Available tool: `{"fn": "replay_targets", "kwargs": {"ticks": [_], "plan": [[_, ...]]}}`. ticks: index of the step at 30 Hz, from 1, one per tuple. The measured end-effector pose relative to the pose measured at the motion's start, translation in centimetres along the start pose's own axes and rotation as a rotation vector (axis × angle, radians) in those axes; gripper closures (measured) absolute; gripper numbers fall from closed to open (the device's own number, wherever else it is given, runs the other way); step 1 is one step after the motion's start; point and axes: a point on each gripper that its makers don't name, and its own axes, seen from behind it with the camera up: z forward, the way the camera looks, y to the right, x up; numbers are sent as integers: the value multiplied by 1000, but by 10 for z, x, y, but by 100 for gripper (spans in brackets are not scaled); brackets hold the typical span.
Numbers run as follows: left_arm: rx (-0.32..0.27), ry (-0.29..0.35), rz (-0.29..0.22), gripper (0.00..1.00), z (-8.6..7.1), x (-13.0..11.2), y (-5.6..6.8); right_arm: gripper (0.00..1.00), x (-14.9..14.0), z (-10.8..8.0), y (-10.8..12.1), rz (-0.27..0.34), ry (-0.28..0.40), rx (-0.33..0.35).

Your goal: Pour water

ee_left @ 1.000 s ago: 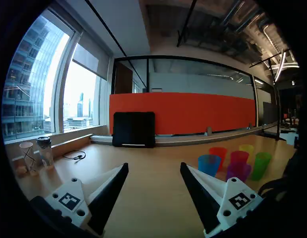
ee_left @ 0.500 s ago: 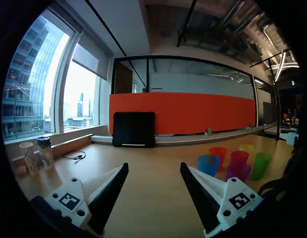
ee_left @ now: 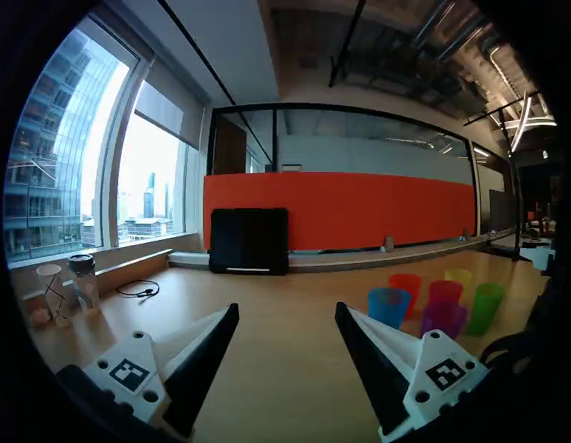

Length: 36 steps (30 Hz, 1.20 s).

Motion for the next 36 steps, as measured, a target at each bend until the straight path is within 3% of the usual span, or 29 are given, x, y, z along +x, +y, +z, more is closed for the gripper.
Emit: {"fn": "replay_targets", "kwargs": {"ticks": [9, 15, 24, 32, 36], "plan": [[2, -3, 1, 3, 0, 0, -1, 1, -2, 1, -1, -1, 1, 4], [13, -40, 11, 3, 2, -2, -3, 1, -1, 4, 0, -7, -17, 11], [-8, -36, 36, 3, 6, 40, 1, 1, 31, 8, 1, -27, -56, 44], [-66, -48, 25, 3, 19, 85, 18, 1, 86, 14, -3, -20, -62, 95], [-76, -32, 31, 3, 25, 114, 20, 1, 118, 20, -2, -13, -52, 105]]}}
